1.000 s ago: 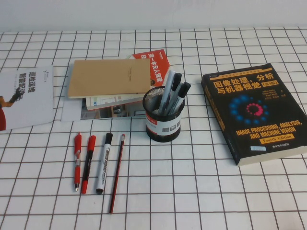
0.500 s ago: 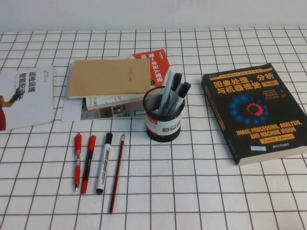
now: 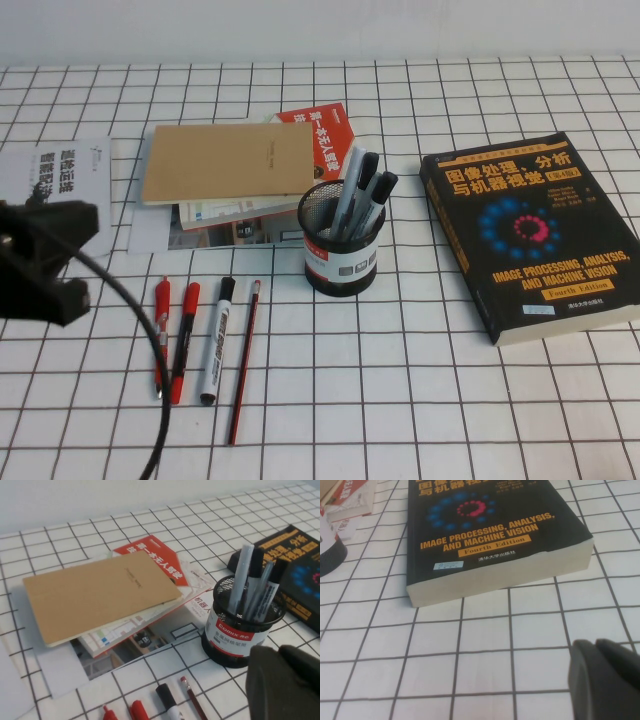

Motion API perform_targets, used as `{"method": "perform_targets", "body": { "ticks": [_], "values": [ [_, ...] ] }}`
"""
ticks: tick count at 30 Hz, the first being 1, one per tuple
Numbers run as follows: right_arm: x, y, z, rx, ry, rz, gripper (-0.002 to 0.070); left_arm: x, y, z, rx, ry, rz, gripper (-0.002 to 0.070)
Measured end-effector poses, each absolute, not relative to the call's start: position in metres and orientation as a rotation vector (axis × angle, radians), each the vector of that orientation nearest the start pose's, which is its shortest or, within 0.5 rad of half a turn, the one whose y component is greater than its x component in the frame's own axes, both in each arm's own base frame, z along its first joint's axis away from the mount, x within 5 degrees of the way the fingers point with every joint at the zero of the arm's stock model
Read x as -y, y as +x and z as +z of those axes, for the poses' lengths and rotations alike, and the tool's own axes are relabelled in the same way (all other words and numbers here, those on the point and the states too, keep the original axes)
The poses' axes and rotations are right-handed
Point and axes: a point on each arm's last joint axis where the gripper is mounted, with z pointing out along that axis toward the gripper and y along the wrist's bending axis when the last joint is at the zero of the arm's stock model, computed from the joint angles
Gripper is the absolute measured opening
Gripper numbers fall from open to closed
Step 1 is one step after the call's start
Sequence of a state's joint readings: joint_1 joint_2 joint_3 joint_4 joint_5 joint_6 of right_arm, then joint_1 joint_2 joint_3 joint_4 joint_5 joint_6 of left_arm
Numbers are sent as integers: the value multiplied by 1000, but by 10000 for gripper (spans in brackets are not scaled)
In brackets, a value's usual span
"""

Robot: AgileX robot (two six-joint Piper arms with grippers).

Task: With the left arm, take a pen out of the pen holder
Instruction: 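Take a marker out of the pen holder and lay it on the table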

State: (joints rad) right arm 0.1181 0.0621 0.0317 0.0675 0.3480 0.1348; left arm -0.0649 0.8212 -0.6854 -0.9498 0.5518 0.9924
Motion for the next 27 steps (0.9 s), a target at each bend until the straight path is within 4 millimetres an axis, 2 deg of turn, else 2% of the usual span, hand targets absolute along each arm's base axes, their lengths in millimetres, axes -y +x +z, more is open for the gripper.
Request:
{"method": "perform_targets", "body": {
  "ticks": [9,15,21,23,25,27],
  "values": [
    [-9,56,168,-1931,62,234,-16,70,234,325,-1903,623,-422,-2],
    [-9,56,168,-1931,62,234,-16,108,277,319,-1905,716,-447,-2],
    [-9,56,168,-1931,62,234,-16,149,320,299,-1933,797,-493,0],
    [-9,56,168,-1931,62,234,-16,162,333,289,-1947,823,-508,20],
    [-9,56,168,-1931,62,234,-16,175,344,282,-1946,857,-514,68],
    [-9,56,168,-1931,62,234,-16,187,354,274,-1937,902,-512,158]
  ]
}}
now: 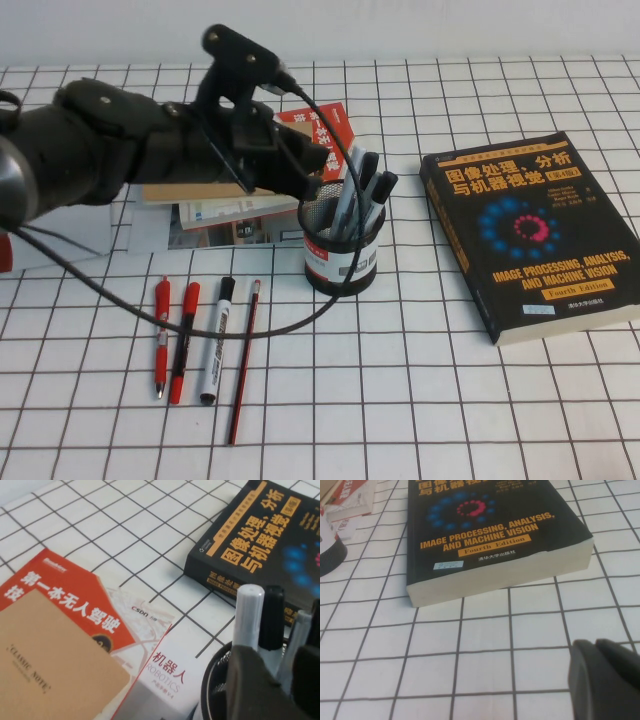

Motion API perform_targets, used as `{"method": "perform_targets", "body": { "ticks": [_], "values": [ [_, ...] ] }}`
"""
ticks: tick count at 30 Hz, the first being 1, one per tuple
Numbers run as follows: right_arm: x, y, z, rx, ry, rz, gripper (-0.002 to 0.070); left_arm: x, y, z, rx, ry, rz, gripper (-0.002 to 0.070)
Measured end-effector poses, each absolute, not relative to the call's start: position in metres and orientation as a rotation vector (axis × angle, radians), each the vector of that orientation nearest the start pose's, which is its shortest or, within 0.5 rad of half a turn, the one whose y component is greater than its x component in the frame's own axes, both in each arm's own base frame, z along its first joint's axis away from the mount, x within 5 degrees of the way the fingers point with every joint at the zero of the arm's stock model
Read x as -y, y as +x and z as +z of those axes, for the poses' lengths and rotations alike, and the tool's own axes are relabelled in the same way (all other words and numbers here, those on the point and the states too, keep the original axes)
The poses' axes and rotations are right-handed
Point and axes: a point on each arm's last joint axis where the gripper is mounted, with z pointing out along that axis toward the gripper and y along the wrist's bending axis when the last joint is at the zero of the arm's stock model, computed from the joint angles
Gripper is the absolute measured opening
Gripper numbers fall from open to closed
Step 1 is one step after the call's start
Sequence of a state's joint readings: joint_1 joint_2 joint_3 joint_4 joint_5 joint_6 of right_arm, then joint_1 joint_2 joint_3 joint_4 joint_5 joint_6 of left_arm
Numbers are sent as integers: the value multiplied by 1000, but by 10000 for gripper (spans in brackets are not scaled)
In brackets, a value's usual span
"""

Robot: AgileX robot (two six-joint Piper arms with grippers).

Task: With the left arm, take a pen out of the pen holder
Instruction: 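Take a marker out of the pen holder and lay it on the table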

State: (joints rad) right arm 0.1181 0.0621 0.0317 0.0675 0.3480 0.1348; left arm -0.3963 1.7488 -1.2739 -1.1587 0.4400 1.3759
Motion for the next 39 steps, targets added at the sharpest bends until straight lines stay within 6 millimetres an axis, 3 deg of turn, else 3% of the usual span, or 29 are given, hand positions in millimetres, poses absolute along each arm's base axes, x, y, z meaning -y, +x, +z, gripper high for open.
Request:
{"method": "perform_targets", "body": {
  "ticks": [3,5,10,17,25,39],
  "values": [
    [-9,56,168,-1931,62,234,-16,201,365,267,-1916,957,-511,330],
    [-9,56,168,-1931,62,234,-16,207,371,261,-1916,976,-516,407],
    [-9,56,168,-1931,62,234,-16,215,380,254,-1909,999,-535,465],
    [-9,56,168,-1931,62,234,-16,220,383,252,-1845,1043,-537,462],
    [-9,56,168,-1931,62,234,-16,223,386,251,-1819,1021,-567,357],
    [-9,56,168,-1931,62,234,-16,225,392,233,-1855,1021,-567,307]
  ]
}}
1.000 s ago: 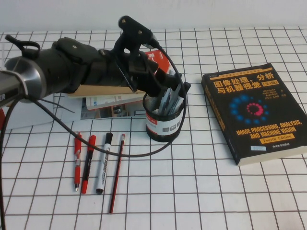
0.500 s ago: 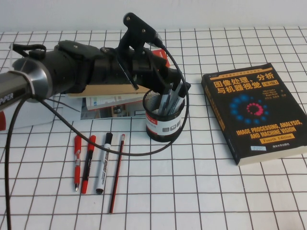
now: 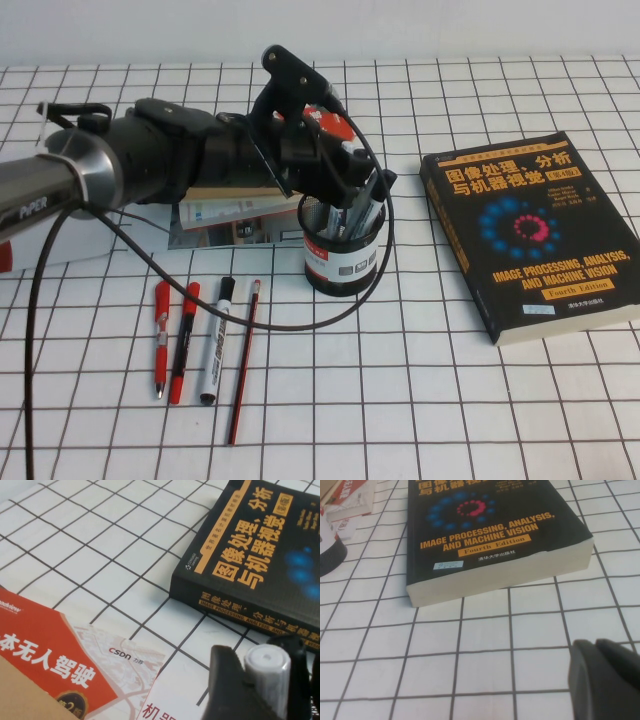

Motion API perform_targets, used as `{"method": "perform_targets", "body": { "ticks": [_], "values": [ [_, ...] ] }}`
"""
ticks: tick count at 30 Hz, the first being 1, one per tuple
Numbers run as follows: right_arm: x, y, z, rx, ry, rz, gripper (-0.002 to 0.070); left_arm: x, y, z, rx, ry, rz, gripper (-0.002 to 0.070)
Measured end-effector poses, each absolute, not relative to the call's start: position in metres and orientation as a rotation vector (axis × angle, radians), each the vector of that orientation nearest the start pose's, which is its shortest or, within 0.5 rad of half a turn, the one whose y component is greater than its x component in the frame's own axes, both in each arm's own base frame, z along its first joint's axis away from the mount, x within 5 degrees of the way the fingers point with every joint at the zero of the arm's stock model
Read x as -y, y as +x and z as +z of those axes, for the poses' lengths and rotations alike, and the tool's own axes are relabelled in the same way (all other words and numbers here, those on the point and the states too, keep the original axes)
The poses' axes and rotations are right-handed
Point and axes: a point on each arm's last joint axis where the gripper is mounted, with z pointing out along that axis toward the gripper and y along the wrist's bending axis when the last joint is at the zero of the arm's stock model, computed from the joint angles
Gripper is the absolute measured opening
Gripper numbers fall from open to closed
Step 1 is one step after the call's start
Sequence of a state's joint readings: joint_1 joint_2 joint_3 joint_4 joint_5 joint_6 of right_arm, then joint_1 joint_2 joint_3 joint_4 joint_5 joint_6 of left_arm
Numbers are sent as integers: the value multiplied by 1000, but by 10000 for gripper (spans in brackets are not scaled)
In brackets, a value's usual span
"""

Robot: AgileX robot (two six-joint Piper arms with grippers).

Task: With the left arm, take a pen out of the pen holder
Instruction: 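Take a marker out of the pen holder and lay it on the table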

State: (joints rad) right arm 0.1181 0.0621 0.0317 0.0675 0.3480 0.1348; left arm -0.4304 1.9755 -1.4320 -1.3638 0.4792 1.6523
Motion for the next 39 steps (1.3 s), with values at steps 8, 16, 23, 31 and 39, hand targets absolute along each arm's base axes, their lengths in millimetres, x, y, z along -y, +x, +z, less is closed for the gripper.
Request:
{"method": "perform_targets", "body": {
  "ticks": [8,16,23,31,39],
  "values": [
    [-9,56,168,-1931,62,234,-16,227,391,231,-1861,1018,-598,158],
    [-9,56,168,-1931,62,234,-16,228,390,233,-1856,1022,-615,132],
    [-9,56,168,-1931,62,234,-16,228,390,233,-1856,1017,-618,129],
    [-9,56,168,-1931,62,234,-16,226,390,241,-1842,996,-593,112],
    [-9,56,168,-1931,62,234,-16,225,388,290,-1706,971,-561,110]
  ]
}}
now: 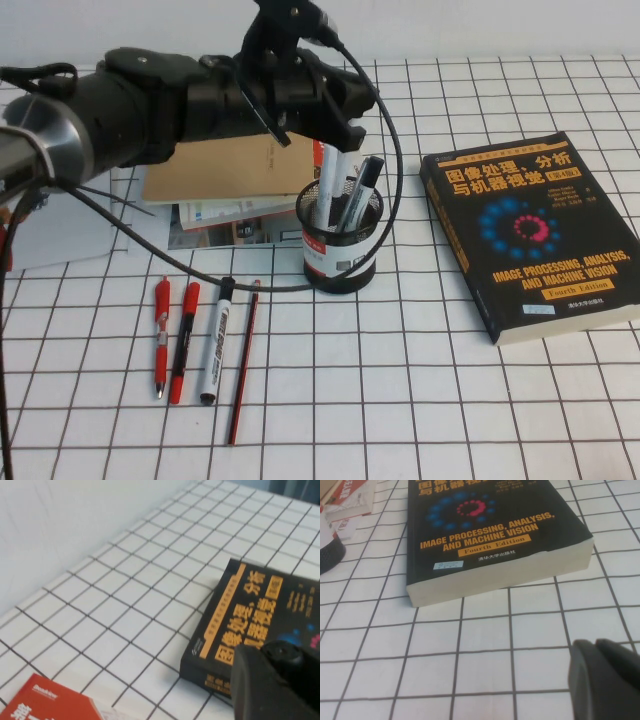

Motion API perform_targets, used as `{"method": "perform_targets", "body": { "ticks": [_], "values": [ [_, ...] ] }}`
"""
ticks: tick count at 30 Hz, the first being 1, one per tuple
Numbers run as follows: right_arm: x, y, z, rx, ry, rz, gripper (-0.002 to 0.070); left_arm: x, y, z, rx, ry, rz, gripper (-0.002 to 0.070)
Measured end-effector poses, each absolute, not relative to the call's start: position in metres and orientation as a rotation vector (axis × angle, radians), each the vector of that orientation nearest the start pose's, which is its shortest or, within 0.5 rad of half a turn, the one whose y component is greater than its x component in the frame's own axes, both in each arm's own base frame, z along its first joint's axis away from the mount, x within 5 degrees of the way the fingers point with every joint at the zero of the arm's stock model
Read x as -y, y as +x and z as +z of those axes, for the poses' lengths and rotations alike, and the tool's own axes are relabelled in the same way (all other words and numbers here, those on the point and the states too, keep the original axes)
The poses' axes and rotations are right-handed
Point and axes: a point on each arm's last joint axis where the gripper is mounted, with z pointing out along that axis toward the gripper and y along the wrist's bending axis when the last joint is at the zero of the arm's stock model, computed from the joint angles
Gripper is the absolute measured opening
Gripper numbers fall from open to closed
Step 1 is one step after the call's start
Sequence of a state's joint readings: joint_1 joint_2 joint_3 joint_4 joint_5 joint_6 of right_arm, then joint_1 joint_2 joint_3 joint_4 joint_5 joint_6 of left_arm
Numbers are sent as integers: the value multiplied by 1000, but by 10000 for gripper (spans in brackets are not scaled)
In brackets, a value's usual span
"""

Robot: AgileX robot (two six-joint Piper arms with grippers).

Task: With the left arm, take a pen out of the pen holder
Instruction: 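Take a marker out of the pen holder and lay it on the table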

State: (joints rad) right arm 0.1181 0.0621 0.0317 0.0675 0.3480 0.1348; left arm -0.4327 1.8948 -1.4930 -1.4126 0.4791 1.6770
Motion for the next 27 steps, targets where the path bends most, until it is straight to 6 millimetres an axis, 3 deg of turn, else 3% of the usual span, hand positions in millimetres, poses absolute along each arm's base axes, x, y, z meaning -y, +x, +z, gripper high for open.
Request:
{"method": "perform_targets", "body": {
  "ticks": [10,15,19,22,27],
  "values": [
    [-9,56,168,-1931,62,234,-16,218,373,338,-1604,896,-587,110],
    [-9,56,168,-1931,62,234,-16,208,354,376,-1563,821,-595,110],
    [-9,56,168,-1931,62,234,-16,194,333,400,-1627,816,-559,110],
    [-9,56,168,-1931,62,234,-16,186,320,395,-1802,867,-531,110],
    [-9,56,168,-1931,62,234,-16,166,315,363,-2186,950,-305,110]
  ]
}}
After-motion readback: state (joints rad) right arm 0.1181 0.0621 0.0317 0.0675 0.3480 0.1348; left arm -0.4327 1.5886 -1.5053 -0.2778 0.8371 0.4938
